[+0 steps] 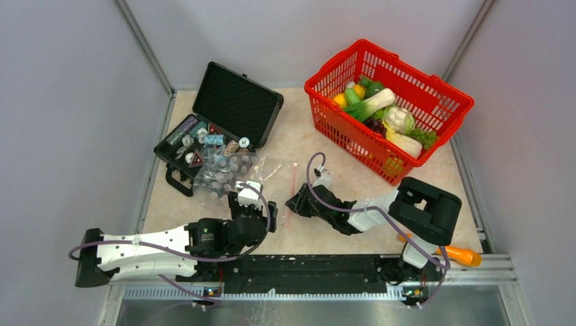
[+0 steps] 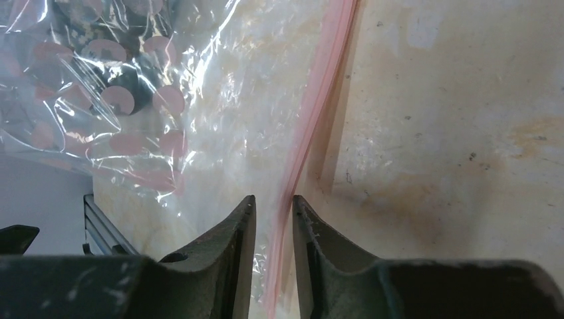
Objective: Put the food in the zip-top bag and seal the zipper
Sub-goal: Pick up the zipper food storage bag at the center of the board.
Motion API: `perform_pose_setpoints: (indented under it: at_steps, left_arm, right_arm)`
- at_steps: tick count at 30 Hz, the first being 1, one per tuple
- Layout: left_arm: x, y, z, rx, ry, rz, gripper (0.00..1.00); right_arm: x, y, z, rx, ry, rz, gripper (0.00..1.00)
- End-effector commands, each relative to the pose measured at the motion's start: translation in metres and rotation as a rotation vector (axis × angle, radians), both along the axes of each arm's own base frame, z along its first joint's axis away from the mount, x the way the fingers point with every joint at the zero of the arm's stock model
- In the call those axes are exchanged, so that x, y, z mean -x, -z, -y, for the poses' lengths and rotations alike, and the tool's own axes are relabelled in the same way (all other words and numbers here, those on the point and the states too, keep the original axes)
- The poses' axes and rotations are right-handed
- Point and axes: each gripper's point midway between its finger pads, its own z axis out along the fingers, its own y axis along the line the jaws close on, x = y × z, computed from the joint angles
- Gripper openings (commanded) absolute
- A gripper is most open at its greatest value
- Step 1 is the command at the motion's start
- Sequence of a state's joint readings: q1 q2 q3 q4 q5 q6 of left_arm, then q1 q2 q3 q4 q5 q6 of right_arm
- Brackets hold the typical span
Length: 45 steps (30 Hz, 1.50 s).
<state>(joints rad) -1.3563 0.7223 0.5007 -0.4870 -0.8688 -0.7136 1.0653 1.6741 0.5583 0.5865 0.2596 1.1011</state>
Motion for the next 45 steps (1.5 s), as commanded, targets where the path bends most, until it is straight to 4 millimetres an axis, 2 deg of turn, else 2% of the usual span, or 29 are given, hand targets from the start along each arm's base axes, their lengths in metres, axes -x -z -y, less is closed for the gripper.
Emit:
perform_pose_setpoints:
  at_steps: [1,5,9,15,24,28,30,32,34,35,39,42,45]
  left_arm:
    - [-0.003,-0.002,-0.004,0.010,-0.030,0.012,0.92]
    - [-0.004,-0.002,-0.004,0.000,-0.030,0.013,0.92]
    - [-0.004,0.000,-0.003,-0.010,-0.030,0.011,0.93]
    - [-0.005,0.002,-0.003,-0.029,-0.029,0.008,0.93]
    - [-0.004,0.002,-0.008,0.005,-0.041,0.008,0.92]
    - [-0.004,0.000,-0.011,0.027,-0.046,0.011,0.92]
    - [-0.004,0.000,-0.012,0.033,-0.047,0.012,0.92]
    - [-0.004,-0.001,-0.012,0.035,-0.046,0.011,0.92]
    - [-0.002,-0.001,-0.009,0.030,-0.025,0.008,0.92]
    - [-0.002,-0.002,-0.007,0.027,-0.008,0.007,0.92]
    - [0.003,-0.008,0.006,0.026,0.080,0.010,0.93]
    - [0.008,-0.016,0.022,0.046,0.175,0.026,0.93]
    - [0.017,-0.022,0.044,0.025,0.328,0.052,0.93]
  right_arm:
    - [-0.012,-0.019,-0.015,-0.060,0.010,0.036,0.23]
    - [-0.013,-0.026,-0.021,-0.082,-0.010,0.063,0.15]
    - [-0.013,-0.036,-0.034,-0.101,-0.056,0.087,0.20]
    - [-0.015,-0.032,-0.042,-0.105,-0.064,0.070,0.31]
    - [-0.022,-0.022,-0.056,-0.184,-0.048,0.027,0.35]
    - [-0.028,-0.014,-0.055,-0.231,0.009,0.002,0.36]
    - [-0.031,-0.012,-0.056,-0.246,0.022,0.010,0.32]
    - [-0.032,-0.011,-0.055,-0.256,0.030,0.017,0.21]
    - [-0.033,-0.023,-0.054,-0.260,0.023,0.058,0.06]
    - [-0.034,-0.028,-0.051,-0.243,0.026,0.079,0.04]
    - [-0.039,-0.057,-0.025,-0.107,0.075,0.177,0.00]
    - [-0.037,-0.083,-0.005,-0.079,0.087,0.235,0.00]
    - [-0.029,-0.106,0.003,-0.089,0.062,0.251,0.00]
